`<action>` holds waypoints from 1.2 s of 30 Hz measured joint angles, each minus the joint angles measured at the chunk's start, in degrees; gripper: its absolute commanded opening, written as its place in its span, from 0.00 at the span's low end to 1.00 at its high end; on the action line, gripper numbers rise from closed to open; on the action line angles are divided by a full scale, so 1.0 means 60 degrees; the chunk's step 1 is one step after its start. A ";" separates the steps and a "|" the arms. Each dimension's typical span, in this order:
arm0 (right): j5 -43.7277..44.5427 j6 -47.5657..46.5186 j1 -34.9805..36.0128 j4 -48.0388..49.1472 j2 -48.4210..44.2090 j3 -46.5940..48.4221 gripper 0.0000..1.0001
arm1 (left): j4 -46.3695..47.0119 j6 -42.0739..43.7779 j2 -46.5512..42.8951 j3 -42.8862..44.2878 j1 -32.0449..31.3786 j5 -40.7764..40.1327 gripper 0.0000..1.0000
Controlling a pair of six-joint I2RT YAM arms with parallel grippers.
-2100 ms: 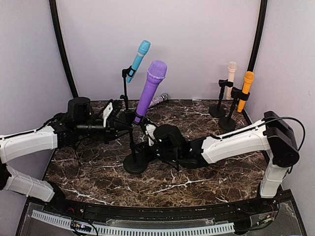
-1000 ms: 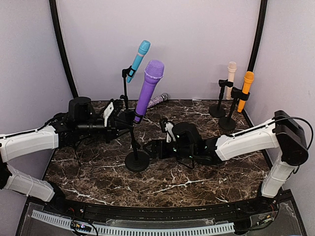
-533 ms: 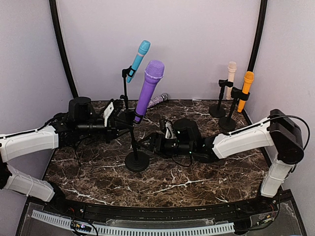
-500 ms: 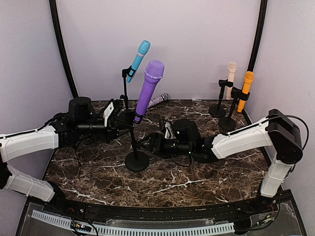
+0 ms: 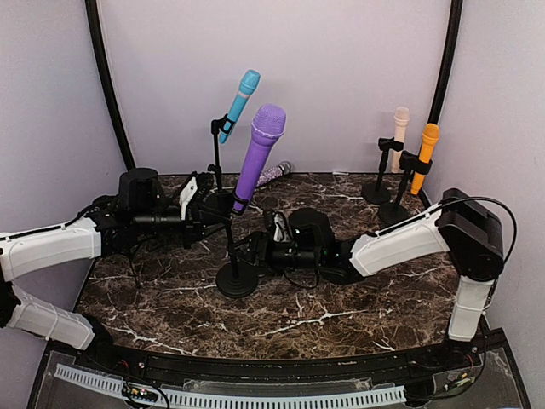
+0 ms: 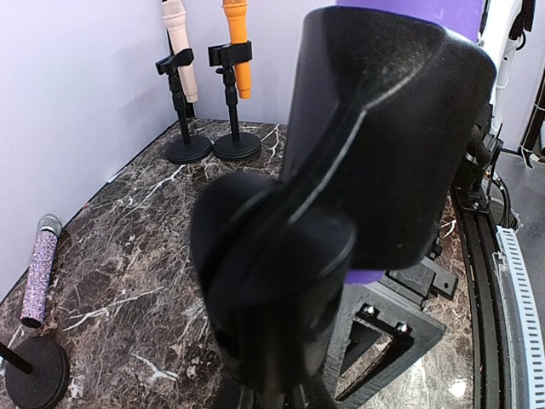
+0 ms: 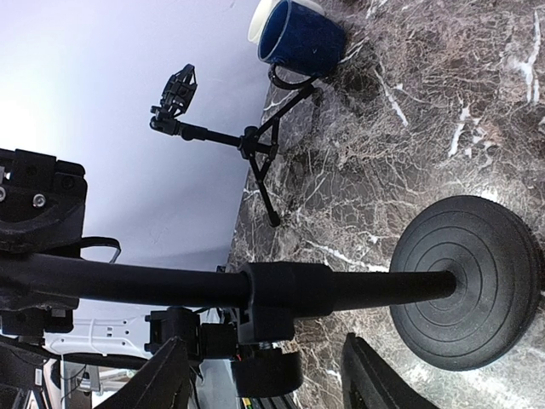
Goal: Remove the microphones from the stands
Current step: Unscrew the knob on the stand of the microphone stand.
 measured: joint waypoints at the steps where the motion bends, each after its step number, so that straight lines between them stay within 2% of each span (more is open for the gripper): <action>1: -0.0033 0.0036 0.0000 0.0062 0.0058 0.0004 0.58 | 0.0000 0.0007 0.0000 0.0004 -0.0004 -0.0007 0.00; 23: -0.0270 0.0313 -0.0040 0.0696 0.0503 0.0120 0.33 | -0.0011 0.0036 0.0000 0.0015 -0.0062 -0.0117 0.00; 29: -0.0291 0.0299 -0.0051 0.0743 0.0517 0.0124 0.12 | -0.0018 0.0055 0.0000 0.0026 -0.0102 -0.0175 0.00; 36: -0.0361 0.0007 -0.0055 0.0754 0.0528 0.0124 0.07 | -0.0036 0.0058 0.0000 0.0033 -0.0109 -0.0215 0.00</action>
